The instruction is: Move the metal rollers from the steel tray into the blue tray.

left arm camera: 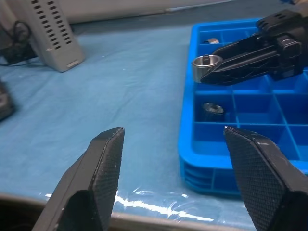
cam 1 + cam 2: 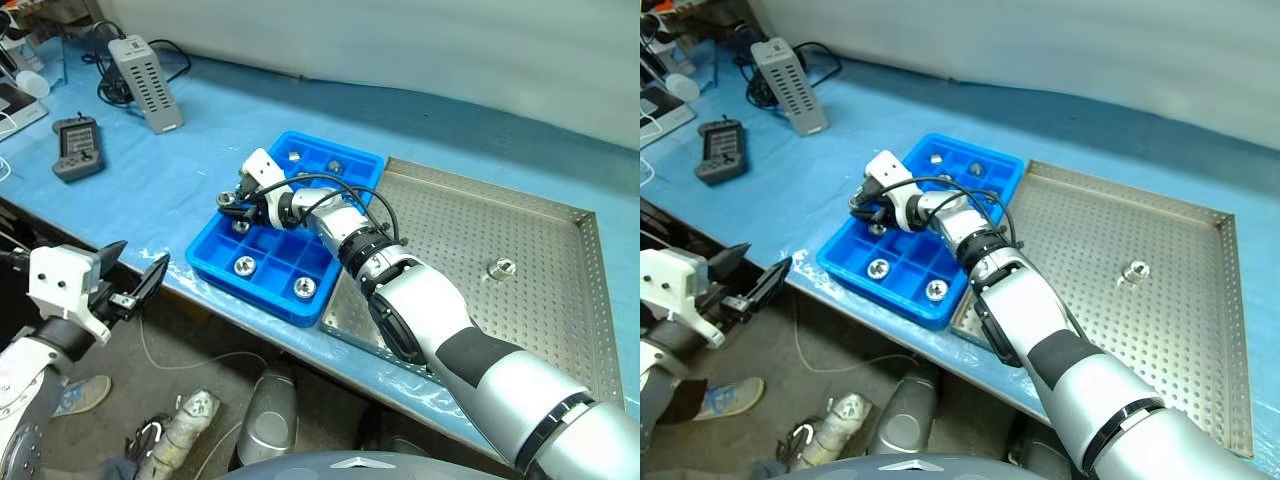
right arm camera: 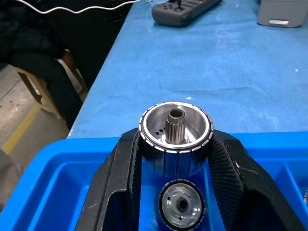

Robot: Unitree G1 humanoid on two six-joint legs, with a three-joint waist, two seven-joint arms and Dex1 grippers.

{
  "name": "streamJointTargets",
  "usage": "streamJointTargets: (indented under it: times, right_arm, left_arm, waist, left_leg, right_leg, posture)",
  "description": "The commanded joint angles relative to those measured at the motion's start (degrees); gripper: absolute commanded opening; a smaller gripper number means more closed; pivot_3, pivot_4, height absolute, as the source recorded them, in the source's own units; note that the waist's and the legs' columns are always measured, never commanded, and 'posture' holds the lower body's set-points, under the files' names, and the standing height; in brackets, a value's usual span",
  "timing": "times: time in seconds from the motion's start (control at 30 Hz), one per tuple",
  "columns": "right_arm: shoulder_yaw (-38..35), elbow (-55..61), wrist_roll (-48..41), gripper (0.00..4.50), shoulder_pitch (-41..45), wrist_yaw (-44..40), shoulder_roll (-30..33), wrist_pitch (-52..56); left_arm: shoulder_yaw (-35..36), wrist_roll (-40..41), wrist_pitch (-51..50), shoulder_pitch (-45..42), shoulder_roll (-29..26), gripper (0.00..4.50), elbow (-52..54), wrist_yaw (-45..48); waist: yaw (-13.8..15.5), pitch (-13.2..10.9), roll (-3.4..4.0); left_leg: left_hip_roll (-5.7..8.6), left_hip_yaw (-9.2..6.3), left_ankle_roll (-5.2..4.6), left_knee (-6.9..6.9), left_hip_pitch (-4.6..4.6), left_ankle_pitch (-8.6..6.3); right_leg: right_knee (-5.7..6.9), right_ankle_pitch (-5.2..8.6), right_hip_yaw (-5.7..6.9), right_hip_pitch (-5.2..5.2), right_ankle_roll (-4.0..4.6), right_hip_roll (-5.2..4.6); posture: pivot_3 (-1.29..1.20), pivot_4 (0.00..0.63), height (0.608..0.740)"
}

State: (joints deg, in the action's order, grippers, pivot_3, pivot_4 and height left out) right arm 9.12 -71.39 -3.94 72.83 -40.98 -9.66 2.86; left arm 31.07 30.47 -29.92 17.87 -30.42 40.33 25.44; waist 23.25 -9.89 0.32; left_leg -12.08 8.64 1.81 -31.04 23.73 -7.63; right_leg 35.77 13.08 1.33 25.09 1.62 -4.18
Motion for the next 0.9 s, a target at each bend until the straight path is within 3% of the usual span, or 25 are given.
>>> streamJointTargets:
  times: [0.03,0.37,0.63,0.9]
  right_arm:
    - [-0.99,1.04,0.53,1.59,2.47,0.38,-5.36,-0.87]
    - [-2.55,1.77,1.26,1.59,1.47,2.05,-2.87,-0.4]
    - [-2.12,2.98,2.27,1.59,-0.18,0.67,-2.7,-0.54]
    - [-1.87,4.79,1.99,1.59,-1.3,-1.66,-5.11,-0.33]
  left_arm:
    - [-1.98,0.18,0.2,-2.44,-1.58,3.49,-1.66,1.19]
    - [-8.01,-0.8,1.06,-12.76,-5.06,3.49,-10.26,4.87]
    - [-9.6,-1.47,1.65,-15.72,-5.76,3.49,-13.07,6.45]
    - [-8.79,-1.41,1.49,-15.41,-5.98,3.49,-12.97,6.92]
  waist:
    - [-0.57,0.0,0.0]
    - [-5.91,0.04,-0.07]
    - [-11.32,0.07,-0.11]
    - [-13.13,0.07,-0.12]
  left_leg:
    - [-0.01,0.0,0.01,-0.01,0.0,0.0]
    - [0.14,-0.02,0.09,-0.21,0.13,0.06]
    - [0.15,-0.03,0.18,-0.28,0.3,0.12]
    - [0.14,0.0,0.18,-0.3,0.34,0.13]
  right_leg:
    - [0.0,0.0,0.0,0.0,0.0,0.01]
    - [0.13,-0.22,0.05,0.02,0.31,0.08]
    - [0.14,-0.28,0.19,0.06,0.43,0.08]
    - [0.13,-0.28,0.31,0.04,0.48,0.08]
  posture:
    - [0.5,0.15,0.74]
    - [0.38,0.15,0.74]
    - [0.36,0.15,0.74]
    - [0.37,0.15,0.74]
